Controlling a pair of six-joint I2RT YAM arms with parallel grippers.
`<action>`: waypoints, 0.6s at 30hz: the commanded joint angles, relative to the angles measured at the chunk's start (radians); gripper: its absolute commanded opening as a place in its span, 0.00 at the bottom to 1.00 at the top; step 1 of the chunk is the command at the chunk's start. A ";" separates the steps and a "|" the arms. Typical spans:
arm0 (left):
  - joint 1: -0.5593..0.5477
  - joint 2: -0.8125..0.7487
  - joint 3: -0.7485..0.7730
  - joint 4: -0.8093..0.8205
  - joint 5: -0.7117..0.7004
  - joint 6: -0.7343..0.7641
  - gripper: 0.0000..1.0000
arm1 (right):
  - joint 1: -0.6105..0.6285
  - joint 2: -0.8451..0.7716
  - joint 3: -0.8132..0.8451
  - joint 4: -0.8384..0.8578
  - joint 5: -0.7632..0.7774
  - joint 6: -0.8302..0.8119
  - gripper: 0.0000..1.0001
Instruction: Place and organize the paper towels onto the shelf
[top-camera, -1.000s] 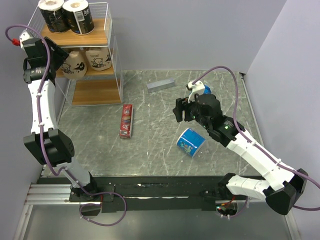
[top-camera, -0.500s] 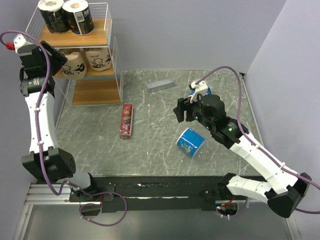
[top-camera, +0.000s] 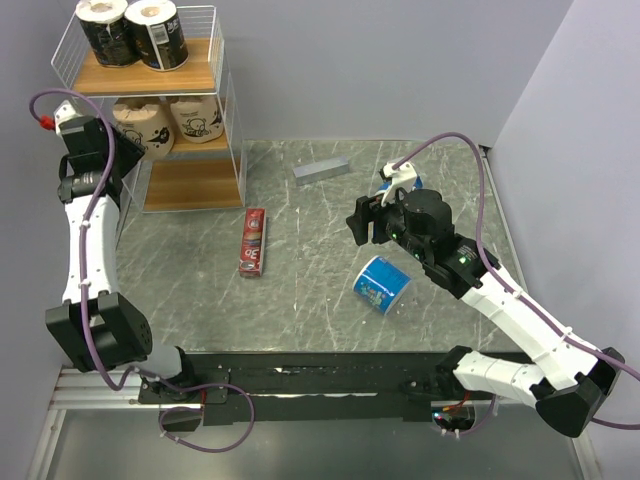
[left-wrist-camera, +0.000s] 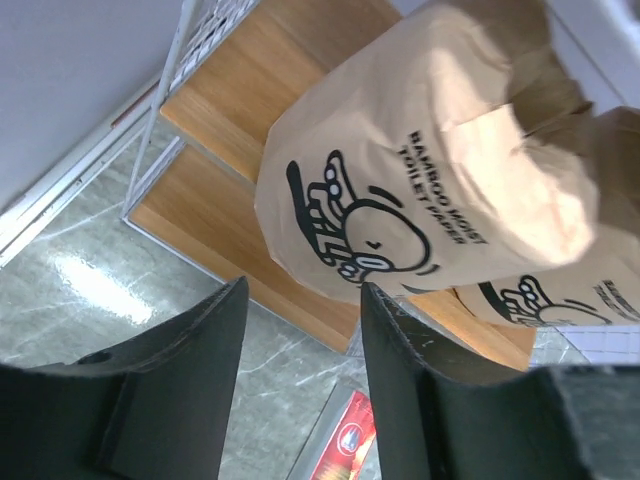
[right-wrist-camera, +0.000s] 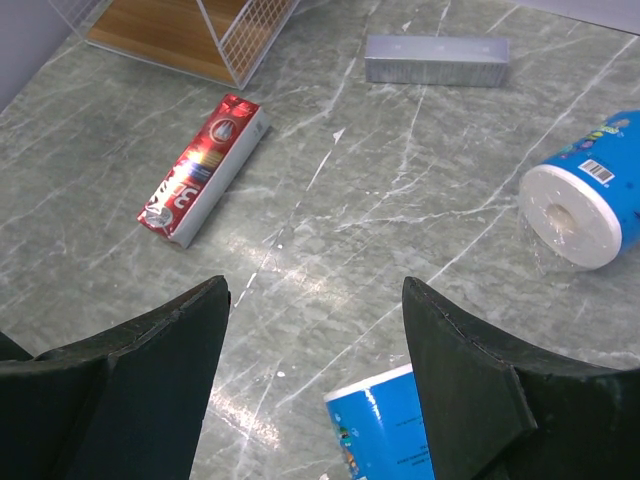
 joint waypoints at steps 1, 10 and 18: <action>-0.001 0.009 -0.018 0.080 0.012 -0.029 0.53 | -0.004 -0.019 0.019 0.044 -0.002 0.008 0.77; -0.001 0.137 0.100 0.088 -0.001 -0.031 0.53 | -0.003 -0.024 0.026 0.040 0.015 -0.005 0.77; -0.001 0.176 0.158 0.126 -0.017 -0.044 0.54 | -0.005 -0.027 0.022 0.050 0.017 -0.007 0.77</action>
